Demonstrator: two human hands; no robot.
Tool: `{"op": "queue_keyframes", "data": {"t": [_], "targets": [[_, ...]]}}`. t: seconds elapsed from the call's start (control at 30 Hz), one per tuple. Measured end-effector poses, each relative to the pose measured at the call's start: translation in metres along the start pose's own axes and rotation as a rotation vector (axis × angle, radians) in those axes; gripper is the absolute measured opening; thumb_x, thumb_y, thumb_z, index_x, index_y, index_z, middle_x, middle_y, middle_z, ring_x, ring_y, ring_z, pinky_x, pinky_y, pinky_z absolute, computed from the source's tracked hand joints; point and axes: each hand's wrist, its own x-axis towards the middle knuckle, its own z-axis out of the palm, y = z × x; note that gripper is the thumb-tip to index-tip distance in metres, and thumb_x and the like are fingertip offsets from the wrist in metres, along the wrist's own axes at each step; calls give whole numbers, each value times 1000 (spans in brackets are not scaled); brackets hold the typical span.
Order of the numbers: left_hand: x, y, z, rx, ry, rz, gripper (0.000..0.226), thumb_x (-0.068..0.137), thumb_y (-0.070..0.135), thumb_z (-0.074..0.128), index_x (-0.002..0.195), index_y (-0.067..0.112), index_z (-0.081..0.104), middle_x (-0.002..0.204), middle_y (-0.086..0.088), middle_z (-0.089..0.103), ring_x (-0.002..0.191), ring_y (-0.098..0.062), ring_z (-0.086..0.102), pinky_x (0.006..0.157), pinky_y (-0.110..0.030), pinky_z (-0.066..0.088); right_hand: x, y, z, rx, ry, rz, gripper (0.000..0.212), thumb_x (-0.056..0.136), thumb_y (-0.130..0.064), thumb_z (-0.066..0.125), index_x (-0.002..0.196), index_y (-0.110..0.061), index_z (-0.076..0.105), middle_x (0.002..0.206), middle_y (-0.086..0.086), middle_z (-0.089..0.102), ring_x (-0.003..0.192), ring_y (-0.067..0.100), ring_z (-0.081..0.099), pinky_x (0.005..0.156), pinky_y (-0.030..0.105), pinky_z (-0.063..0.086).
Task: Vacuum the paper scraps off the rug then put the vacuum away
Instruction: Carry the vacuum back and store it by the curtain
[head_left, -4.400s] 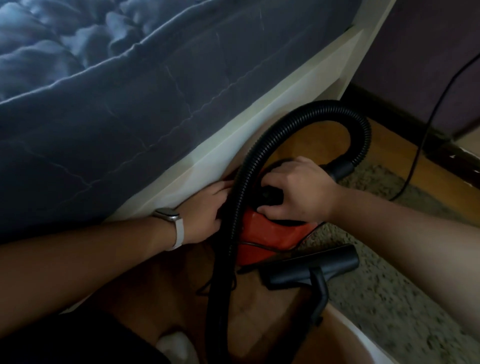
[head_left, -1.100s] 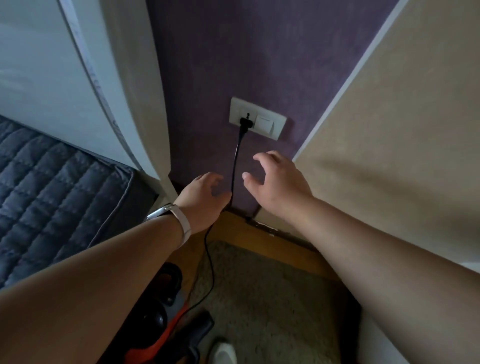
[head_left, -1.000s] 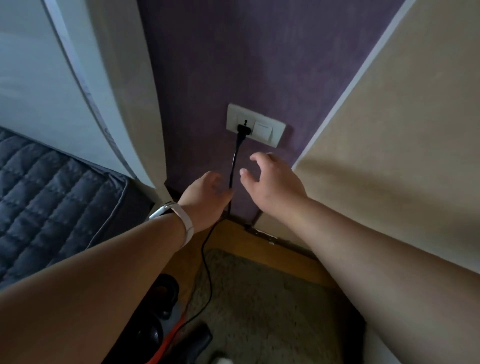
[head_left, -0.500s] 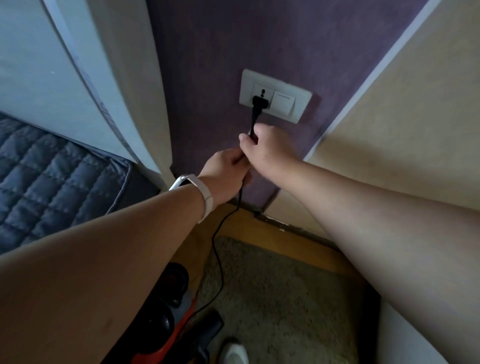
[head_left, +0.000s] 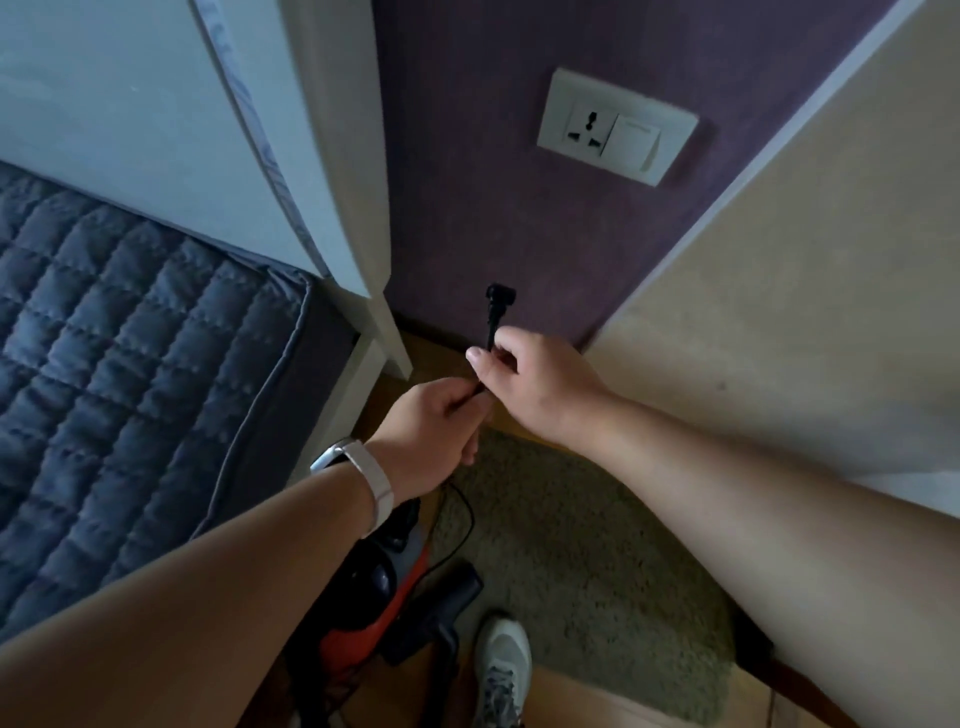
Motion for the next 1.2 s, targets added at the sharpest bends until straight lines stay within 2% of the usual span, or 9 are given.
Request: {"op": "queue_keyframes", "data": {"t": [0.1, 0.23, 0.37, 0.5, 0.63, 0.73, 0.9, 1.07, 1.2], "targets": [[-21, -28, -15, 42, -18, -66, 29, 103, 27, 49, 80, 19, 65, 54, 5, 64, 50, -5, 59, 55, -13, 44, -13, -11, 23, 33, -49, -22, 34, 97, -50, 51, 75, -25, 48, 56, -9, 51, 54, 2, 54, 44, 17, 27], [-51, -72, -37, 65, -15, -137, 29, 103, 25, 50, 80, 16, 65, 54, 6, 62, 52, -9, 62, 60, -23, 53, -34, -25, 50, 38, -139, -26, 25, 97, -50, 52, 89, -26, 54, 74, -6, 60, 64, 7, 56, 52, 25, 40], [-81, -119, -57, 123, -29, -177, 28, 100, 24, 53, 78, 13, 66, 58, 4, 64, 52, -6, 60, 52, -17, 48, -63, -34, 78, 16, -161, -3, 21, 97, -49, 52, 86, -32, 50, 71, -4, 57, 57, 5, 50, 46, 14, 36], [-113, -165, -72, 226, -96, -190, 29, 99, 33, 54, 75, 20, 65, 67, 3, 68, 60, -14, 64, 62, -35, 55, -95, -42, 112, 27, -189, 62, 21, 97, -49, 52, 87, -30, 51, 71, -4, 56, 60, 10, 52, 53, 28, 41], [-139, -204, -76, 294, -158, -181, 32, 99, 38, 55, 74, 19, 62, 69, 0, 67, 52, -7, 56, 53, -34, 50, -132, -45, 151, 46, -170, 127, 20, 96, -49, 54, 84, -33, 50, 71, -6, 54, 58, 11, 49, 54, 31, 40], [-154, -231, -73, 335, -173, -191, 33, 99, 40, 53, 76, 18, 61, 70, -6, 66, 57, -18, 59, 55, -40, 51, -158, -44, 181, 52, -146, 165, 20, 94, -51, 54, 83, -35, 48, 74, -7, 54, 58, 10, 49, 53, 33, 42], [-176, -271, -62, 362, -199, -231, 27, 102, 41, 48, 87, 25, 64, 67, 3, 62, 57, -14, 57, 51, -28, 43, -204, -37, 229, 20, -114, 217, 25, 87, -59, 50, 98, -36, 52, 91, -15, 52, 77, 6, 55, 65, 32, 51], [-185, -304, -33, 334, -163, -270, 29, 104, 37, 46, 98, 18, 66, 77, 1, 60, 72, -20, 61, 57, -29, 39, -240, -15, 274, -25, -130, 244, 42, 81, -62, 49, 109, -32, 56, 102, -19, 49, 93, 4, 49, 70, 24, 40], [-179, -335, 2, 323, -102, -311, 31, 106, 34, 40, 101, 13, 62, 89, -5, 59, 90, -29, 60, 69, -32, 40, -261, 23, 312, -73, -202, 225, 36, 88, -52, 58, 114, -27, 57, 108, -14, 49, 105, 9, 48, 78, 26, 36]]}}
